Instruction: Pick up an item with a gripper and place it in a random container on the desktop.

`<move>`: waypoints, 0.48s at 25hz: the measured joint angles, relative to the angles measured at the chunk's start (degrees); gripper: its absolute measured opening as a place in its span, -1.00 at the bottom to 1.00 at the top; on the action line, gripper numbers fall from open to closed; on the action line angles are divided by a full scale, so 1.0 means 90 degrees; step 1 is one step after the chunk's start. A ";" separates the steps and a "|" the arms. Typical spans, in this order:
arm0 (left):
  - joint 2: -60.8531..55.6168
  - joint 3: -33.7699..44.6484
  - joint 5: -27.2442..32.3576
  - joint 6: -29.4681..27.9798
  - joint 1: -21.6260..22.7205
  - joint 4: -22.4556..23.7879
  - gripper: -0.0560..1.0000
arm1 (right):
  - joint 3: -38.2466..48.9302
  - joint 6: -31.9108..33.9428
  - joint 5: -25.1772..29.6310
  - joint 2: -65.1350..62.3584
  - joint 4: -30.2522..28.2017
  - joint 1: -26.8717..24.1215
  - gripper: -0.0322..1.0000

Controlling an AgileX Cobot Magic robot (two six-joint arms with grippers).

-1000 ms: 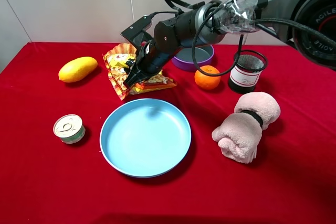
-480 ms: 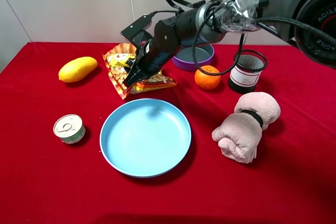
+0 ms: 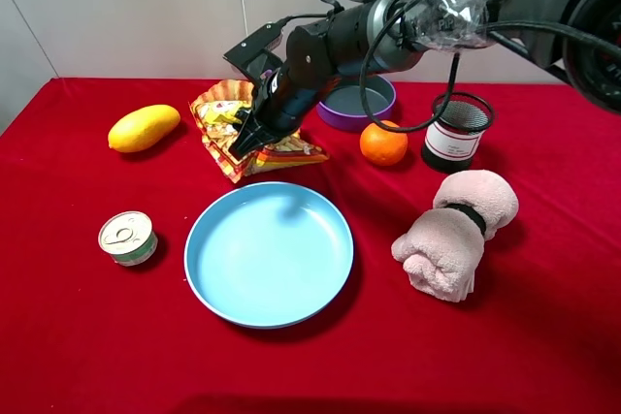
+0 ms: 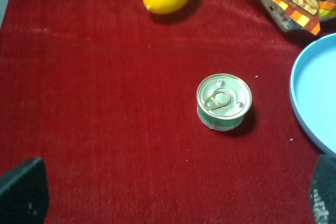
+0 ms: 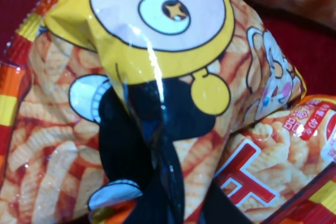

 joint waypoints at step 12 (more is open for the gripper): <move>0.0000 0.0000 0.0000 0.0000 0.0000 0.0000 0.99 | 0.0061 0.0021 0.0202 -0.0311 -0.0138 0.0175 -0.99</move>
